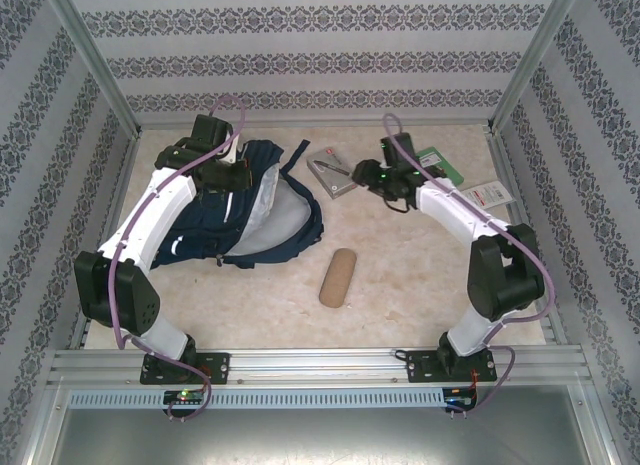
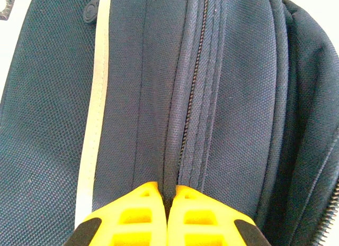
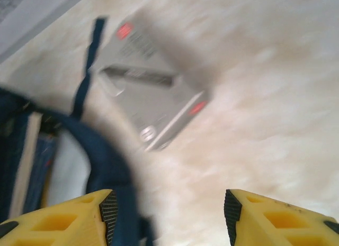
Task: Pack the student bag
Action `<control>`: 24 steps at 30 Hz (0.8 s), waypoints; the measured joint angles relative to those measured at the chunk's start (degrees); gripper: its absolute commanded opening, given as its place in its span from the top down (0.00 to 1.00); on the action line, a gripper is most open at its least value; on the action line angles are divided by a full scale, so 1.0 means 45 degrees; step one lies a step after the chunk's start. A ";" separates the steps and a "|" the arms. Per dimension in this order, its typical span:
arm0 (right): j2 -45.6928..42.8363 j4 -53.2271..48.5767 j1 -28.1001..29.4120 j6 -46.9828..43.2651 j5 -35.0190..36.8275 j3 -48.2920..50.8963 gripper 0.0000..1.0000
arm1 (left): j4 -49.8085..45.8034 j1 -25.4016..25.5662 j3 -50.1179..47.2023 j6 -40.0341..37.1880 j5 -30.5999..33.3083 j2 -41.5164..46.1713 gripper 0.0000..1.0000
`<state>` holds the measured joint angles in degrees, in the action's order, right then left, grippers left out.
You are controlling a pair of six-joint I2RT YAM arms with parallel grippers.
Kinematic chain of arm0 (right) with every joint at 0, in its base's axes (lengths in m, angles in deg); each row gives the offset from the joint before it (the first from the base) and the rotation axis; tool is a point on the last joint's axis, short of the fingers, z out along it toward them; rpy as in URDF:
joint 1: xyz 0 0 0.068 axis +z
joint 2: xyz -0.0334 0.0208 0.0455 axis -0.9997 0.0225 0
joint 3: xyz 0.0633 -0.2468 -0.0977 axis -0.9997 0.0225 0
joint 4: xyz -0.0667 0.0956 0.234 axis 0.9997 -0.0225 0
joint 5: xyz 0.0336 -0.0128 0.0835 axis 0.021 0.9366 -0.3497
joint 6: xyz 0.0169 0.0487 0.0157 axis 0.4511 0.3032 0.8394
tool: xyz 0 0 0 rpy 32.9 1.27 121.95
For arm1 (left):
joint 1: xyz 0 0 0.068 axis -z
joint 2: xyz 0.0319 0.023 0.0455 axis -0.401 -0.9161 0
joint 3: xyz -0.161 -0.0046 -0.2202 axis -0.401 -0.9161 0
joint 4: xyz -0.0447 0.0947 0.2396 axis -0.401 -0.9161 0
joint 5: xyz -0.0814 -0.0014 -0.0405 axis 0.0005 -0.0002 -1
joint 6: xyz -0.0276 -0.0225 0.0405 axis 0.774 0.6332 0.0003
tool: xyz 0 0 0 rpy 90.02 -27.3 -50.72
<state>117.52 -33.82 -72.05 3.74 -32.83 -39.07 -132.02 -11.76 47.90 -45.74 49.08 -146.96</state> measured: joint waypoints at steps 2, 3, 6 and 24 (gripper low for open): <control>0.0039 -0.0049 -0.0855 -0.0214 0.0340 0.0136 0.44 | 0.0087 0.0000 -0.0063 0.0083 -0.0204 0.0000 1.00; 0.0092 -0.0107 -0.1273 -0.0282 0.0481 0.0136 0.45 | 0.0136 0.0000 -0.0117 0.0136 -0.0272 0.0000 1.00; 0.0593 -0.0107 -0.2448 -0.0481 0.0835 -0.0087 0.45 | 0.0185 -0.0005 -0.0238 0.0296 -0.0491 0.0000 0.99; 0.7791 -0.3133 -0.4920 -0.0777 0.0816 -0.7917 0.47 | 0.0102 -0.0083 -0.0238 0.0554 -0.0733 0.0000 0.98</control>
<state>152.58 -47.92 -94.19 0.24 -29.16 -74.70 -131.56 -12.13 46.83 -43.25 45.78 -146.96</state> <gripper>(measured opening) 0.532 0.067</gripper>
